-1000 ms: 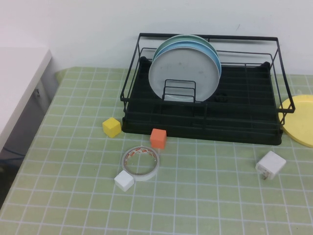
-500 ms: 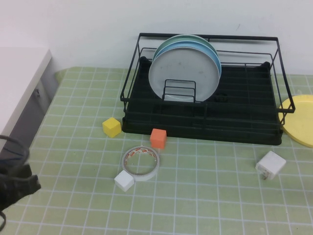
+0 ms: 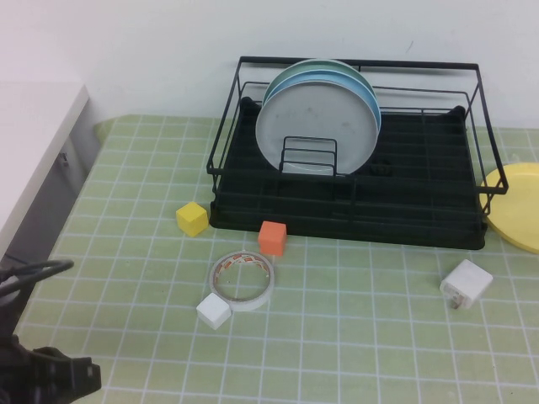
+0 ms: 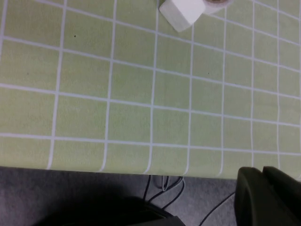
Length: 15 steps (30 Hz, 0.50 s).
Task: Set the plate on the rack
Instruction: Pick up the plate from the table
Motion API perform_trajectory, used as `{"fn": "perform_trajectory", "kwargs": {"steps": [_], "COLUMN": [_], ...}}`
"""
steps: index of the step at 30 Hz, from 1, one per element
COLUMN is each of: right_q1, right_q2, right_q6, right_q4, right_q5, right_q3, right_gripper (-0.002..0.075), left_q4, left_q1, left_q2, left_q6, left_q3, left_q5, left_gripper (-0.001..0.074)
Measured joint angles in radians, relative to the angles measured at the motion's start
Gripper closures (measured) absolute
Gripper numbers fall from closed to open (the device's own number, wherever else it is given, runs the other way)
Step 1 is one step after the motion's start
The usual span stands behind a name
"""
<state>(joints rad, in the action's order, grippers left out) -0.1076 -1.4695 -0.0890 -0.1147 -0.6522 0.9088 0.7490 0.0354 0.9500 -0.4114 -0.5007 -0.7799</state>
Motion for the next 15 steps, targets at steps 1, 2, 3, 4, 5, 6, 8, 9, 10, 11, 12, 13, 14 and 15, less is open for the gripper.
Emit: {"fn": "perform_trajectory", "kwargs": {"steps": [1, 2, 3, 4, 5, 6, 8, 9, 10, 11, 12, 13, 14, 15], "right_q1": [0.000, 0.000, 0.000, 0.000, 0.000, 0.000, 0.000, -0.008, -0.017, -0.029, -0.040, -0.054, -0.069, -0.079], "right_q2": [-0.031, -0.060, -0.083, -0.110, -0.136, -0.157, -0.209, -0.236, -0.265, -0.295, -0.319, -0.349, -0.378, -0.402], "right_q6": [-0.023, -0.043, -0.054, -0.064, -0.068, -0.070, -0.088, -0.113, -0.149, -0.190, -0.219, -0.248, -0.269, -0.279], "right_q4": [0.007, 0.014, 0.019, 0.029, 0.043, 0.060, 0.106, 0.115, 0.123, 0.132, 0.134, 0.136, 0.138, 0.138], "right_q5": [0.008, 0.019, 0.033, 0.051, 0.071, 0.091, 0.135, 0.147, 0.157, 0.157, 0.155, 0.148, 0.135, 0.117], "right_q3": [0.029, 0.054, 0.073, 0.094, 0.114, 0.128, 0.158, 0.173, 0.190, 0.210, 0.227, 0.250, 0.275, 0.297], "right_gripper": [0.0727, 0.0727, 0.0727, 0.0727, 0.0727, 0.0727, 0.0727, 0.0727, 0.0727, 0.0727, 0.0727, 0.0727, 0.0727, 0.0726], "left_q4": [0.000, 0.000, 0.000, 0.000, 0.000, 0.000, -0.001, -0.002, -0.002, -0.002, -0.002, -0.002, -0.002, -0.002], "left_q1": [0.000, 0.000, 0.000, 0.000, 0.000, 0.000, 0.000, 0.000, 0.000, 0.000, 0.000, 0.000, 0.000, 0.000], "left_q2": [0.000, 0.000, 0.000, 0.000, 0.000, 0.000, 0.000, 0.000, 0.000, 0.000, 0.000, 0.000, 0.000, 0.000], "left_q6": [0.000, 0.000, 0.000, 0.000, 0.000, 0.000, 0.000, 0.000, 0.000, 0.000, 0.000, 0.000, -0.002, -0.007], "left_q3": [0.000, 0.000, 0.000, 0.000, 0.000, 0.000, 0.000, 0.000, 0.000, 0.000, 0.000, -0.001, -0.001, -0.001], "left_q5": [0.000, 0.000, 0.005, 0.011, 0.021, 0.030, 0.051, 0.059, 0.064, 0.069, 0.068, 0.068, 0.068, 0.069], "left_gripper": [0.0737, 0.0737, 0.0737, 0.0738, 0.0738, 0.0738, 0.0737, 0.0737, 0.0737, 0.0738, 0.0737, 0.0737, 0.0737, 0.0737]}}
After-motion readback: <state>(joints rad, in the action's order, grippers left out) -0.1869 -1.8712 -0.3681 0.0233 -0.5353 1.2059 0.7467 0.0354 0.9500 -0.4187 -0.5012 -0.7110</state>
